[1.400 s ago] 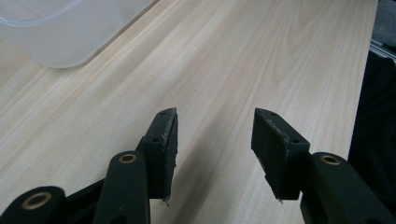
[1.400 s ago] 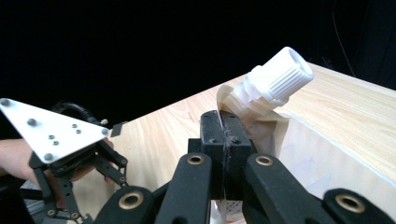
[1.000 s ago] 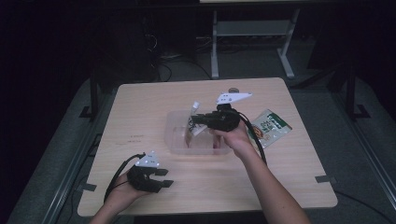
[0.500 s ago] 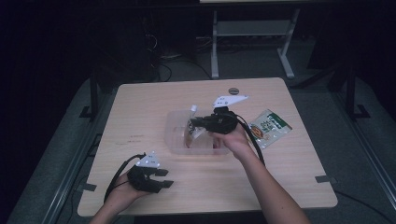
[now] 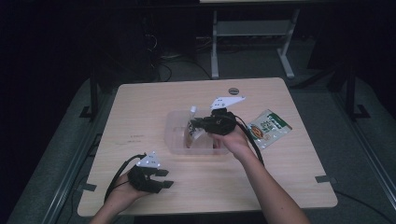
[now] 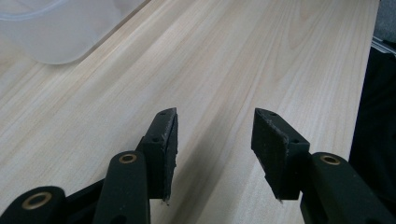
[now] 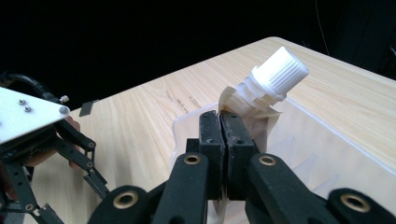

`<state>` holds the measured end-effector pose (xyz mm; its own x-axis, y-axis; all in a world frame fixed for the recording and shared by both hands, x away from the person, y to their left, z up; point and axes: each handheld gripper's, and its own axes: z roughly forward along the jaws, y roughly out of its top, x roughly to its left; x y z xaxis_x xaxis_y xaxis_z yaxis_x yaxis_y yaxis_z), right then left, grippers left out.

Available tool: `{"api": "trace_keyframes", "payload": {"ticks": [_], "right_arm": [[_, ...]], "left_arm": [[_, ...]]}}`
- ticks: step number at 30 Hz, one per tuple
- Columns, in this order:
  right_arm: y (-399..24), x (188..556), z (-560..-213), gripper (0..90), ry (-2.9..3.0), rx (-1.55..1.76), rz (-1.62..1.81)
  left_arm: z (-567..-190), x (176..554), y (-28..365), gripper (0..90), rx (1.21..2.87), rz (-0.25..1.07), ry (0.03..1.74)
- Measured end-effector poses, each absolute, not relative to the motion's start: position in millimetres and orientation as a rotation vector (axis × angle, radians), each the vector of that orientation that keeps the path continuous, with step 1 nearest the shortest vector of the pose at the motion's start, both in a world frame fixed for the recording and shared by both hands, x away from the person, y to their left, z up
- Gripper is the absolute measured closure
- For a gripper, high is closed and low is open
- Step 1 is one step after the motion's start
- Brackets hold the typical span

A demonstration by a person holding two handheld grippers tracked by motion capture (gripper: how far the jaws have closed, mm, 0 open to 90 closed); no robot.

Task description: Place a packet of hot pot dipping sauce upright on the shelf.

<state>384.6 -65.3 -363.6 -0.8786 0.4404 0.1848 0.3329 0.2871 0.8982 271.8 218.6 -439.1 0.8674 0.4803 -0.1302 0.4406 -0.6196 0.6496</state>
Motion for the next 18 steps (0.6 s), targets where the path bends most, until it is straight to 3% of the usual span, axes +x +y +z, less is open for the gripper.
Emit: {"api": "trace_keyframes", "payload": {"ticks": [9, 18], "right_arm": [[-72, 385, -360, 81.5, 2.425, 0.742, 1.687], [-75, 370, -350, 59.4, 2.452, 0.717, 1.609]], "left_arm": [[-439, 272, 219, 50.5, 2.329, 0.068, 0.667], [-438, 272, 220, 50.4, 2.326, 0.071, 0.665]]}}
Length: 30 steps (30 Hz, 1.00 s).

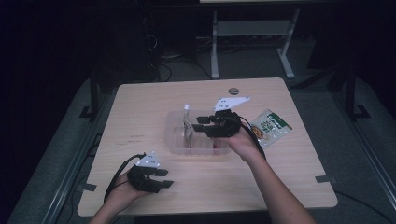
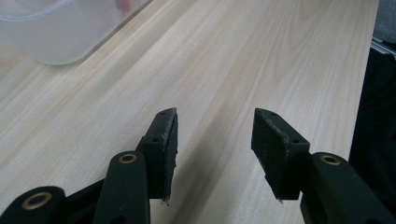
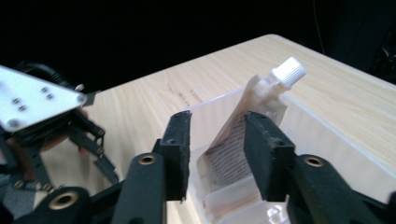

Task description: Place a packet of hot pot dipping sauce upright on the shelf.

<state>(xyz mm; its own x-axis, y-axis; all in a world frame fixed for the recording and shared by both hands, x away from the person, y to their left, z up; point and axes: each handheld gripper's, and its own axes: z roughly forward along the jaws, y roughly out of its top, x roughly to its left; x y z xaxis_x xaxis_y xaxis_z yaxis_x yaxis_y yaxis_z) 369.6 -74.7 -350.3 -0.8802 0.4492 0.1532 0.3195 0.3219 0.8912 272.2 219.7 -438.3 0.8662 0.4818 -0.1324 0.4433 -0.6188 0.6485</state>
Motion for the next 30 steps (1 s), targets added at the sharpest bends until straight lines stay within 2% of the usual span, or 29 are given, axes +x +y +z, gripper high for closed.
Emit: {"api": "trace_keyframes", "payload": {"ticks": [3, 12, 22, 30], "right_arm": [[-76, 362, -347, 54.3, 2.470, 0.700, 1.582], [-86, 339, -347, 46.6, 2.544, 0.649, 1.487], [-108, 312, -362, 42.0, 2.578, 0.635, 1.452], [-128, 295, -378, 39.3, 2.614, 0.663, 1.404]], "left_arm": [[-438, 272, 220, 50.4, 2.328, 0.071, 0.663], [-438, 271, 220, 50.1, 2.318, 0.064, 0.671], [-440, 270, 216, 49.0, 2.315, 0.048, 0.678], [-439, 269, 215, 42.1, 2.306, 0.034, 0.632]]}}
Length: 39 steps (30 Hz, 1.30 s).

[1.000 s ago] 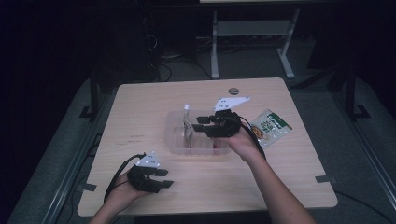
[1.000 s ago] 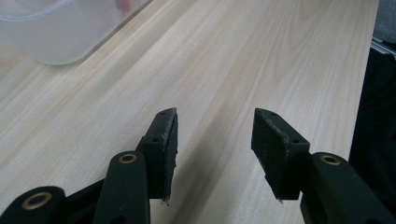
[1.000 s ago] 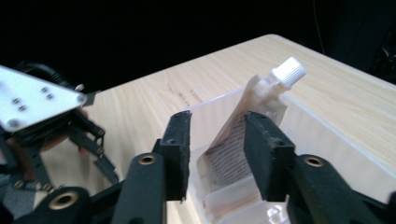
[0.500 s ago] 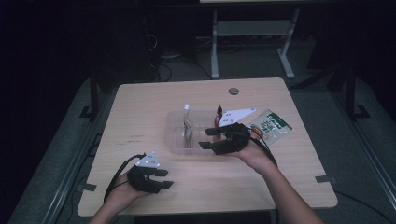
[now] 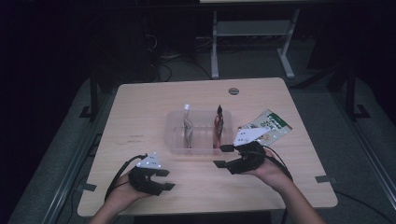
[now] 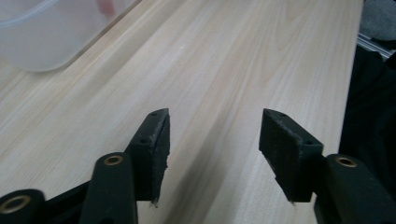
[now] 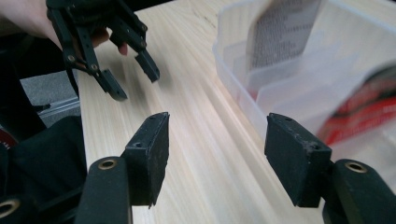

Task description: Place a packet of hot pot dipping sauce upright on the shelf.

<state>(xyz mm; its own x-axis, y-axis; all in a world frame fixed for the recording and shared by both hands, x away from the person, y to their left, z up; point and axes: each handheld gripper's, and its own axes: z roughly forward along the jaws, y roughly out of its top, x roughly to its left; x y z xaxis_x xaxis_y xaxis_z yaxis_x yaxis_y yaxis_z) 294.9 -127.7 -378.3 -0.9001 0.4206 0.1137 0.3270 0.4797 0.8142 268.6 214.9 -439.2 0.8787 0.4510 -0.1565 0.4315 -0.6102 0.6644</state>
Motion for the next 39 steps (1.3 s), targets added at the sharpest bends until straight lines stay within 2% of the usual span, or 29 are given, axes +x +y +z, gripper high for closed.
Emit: {"api": "trace_keyframes", "payload": {"ticks": [4, 16, 29, 32, 39], "right_arm": [[-139, 291, -386, 39.0, 2.615, 0.704, 1.390], [-177, 284, -404, 38.4, 2.593, 0.844, 1.296], [-219, 303, -411, 39.7, 2.480, 0.998, 1.185], [-227, 309, -412, 46.6, 2.443, 1.046, 1.157], [-243, 332, -413, 74.2, 2.328, 1.148, 1.141]], "left_arm": [[-440, 267, 212, 39.6, 2.328, 0.036, 0.597], [-441, 267, 211, 39.4, 2.342, 0.032, 0.596], [-441, 266, 211, 38.1, 2.352, 0.037, 0.588], [-441, 265, 210, 37.8, 2.350, 0.044, 0.588], [-442, 266, 208, 37.6, 2.350, 0.044, 0.587]]}}
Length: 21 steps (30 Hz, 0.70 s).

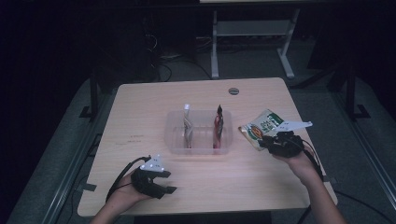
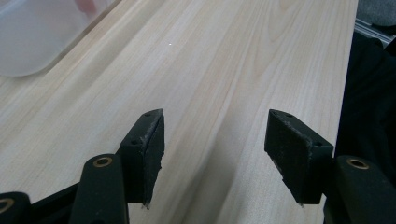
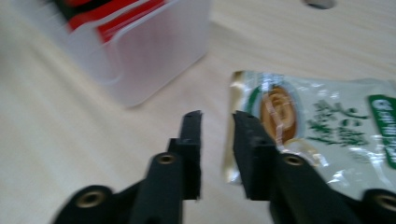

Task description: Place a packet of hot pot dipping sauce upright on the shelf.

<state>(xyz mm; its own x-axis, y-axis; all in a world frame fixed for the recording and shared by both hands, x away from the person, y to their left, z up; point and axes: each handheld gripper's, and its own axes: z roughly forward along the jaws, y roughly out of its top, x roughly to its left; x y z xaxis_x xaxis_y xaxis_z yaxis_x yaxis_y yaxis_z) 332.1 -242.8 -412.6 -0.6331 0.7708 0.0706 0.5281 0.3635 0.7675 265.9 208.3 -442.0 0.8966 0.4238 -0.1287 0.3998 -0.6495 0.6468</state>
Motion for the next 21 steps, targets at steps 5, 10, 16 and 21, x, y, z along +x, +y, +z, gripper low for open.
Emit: {"api": "trace_keyframes", "payload": {"ticks": [5, 10, 16, 21], "right_arm": [[-250, 353, -412, 89.3, 2.260, 1.218, 1.156], [-251, 379, -418, 89.5, 2.231, 1.255, 1.141], [-241, 408, -434, 89.5, 2.255, 1.296, 1.066], [-235, 423, -446, 89.5, 2.261, 1.323, 0.984]], "left_arm": [[-443, 266, 208, 37.6, 2.366, 0.040, 0.578], [-443, 266, 207, 37.6, 2.366, 0.040, 0.580], [-443, 266, 208, 37.6, 2.373, 0.035, 0.582], [-444, 266, 208, 37.6, 2.364, 0.035, 0.590]]}}
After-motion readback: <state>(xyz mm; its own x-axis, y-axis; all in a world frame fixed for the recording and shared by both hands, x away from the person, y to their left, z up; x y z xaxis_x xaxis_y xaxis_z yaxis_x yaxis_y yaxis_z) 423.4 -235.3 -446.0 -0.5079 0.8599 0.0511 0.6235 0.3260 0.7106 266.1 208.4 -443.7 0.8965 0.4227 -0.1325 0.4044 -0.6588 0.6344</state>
